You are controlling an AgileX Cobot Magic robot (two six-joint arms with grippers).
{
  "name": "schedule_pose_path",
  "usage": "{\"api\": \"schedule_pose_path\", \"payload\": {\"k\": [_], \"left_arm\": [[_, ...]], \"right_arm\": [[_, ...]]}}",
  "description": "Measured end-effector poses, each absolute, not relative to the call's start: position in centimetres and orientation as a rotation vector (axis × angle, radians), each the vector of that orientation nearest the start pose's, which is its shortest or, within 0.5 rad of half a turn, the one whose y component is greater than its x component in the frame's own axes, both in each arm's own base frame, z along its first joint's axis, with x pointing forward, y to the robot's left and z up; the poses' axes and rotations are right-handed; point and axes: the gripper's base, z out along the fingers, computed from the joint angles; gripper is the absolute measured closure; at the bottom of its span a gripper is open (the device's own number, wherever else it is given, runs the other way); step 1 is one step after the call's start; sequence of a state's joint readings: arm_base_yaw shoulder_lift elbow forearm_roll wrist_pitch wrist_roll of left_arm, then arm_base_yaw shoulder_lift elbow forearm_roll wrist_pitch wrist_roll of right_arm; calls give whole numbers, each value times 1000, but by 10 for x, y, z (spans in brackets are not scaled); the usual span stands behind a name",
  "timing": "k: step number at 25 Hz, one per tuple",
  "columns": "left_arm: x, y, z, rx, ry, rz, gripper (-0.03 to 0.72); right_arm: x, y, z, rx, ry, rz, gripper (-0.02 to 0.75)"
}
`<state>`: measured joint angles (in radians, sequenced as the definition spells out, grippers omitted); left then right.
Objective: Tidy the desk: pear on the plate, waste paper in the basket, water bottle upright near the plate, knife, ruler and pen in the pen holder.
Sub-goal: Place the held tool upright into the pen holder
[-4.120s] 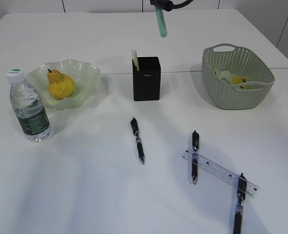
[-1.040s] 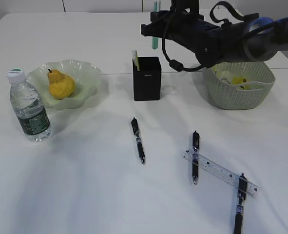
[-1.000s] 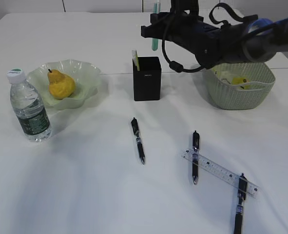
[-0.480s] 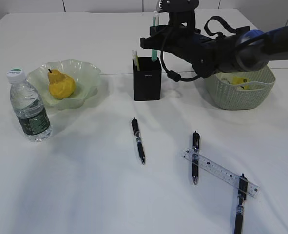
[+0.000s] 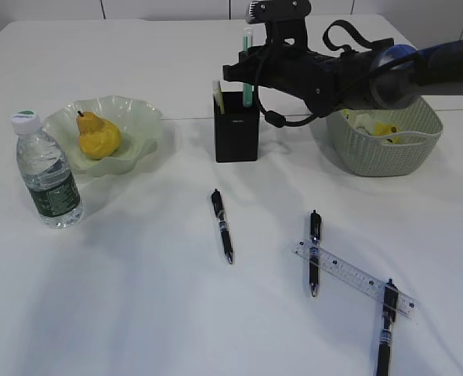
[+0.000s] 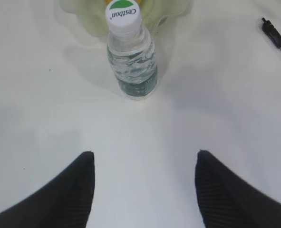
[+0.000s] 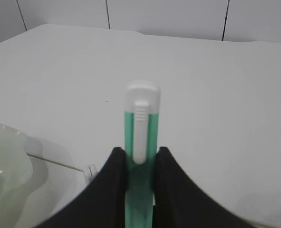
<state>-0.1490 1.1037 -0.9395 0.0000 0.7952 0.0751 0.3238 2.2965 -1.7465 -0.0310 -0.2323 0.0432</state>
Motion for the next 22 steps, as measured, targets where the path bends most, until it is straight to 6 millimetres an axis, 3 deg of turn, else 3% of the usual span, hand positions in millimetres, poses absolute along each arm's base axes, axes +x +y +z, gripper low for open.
{"api": "schedule_pose_path", "payload": {"k": [22], "left_arm": [[215,-33,325,270,2428,-40,222]], "right_arm": [[512,173,192,-297,1825,239,594]]}}
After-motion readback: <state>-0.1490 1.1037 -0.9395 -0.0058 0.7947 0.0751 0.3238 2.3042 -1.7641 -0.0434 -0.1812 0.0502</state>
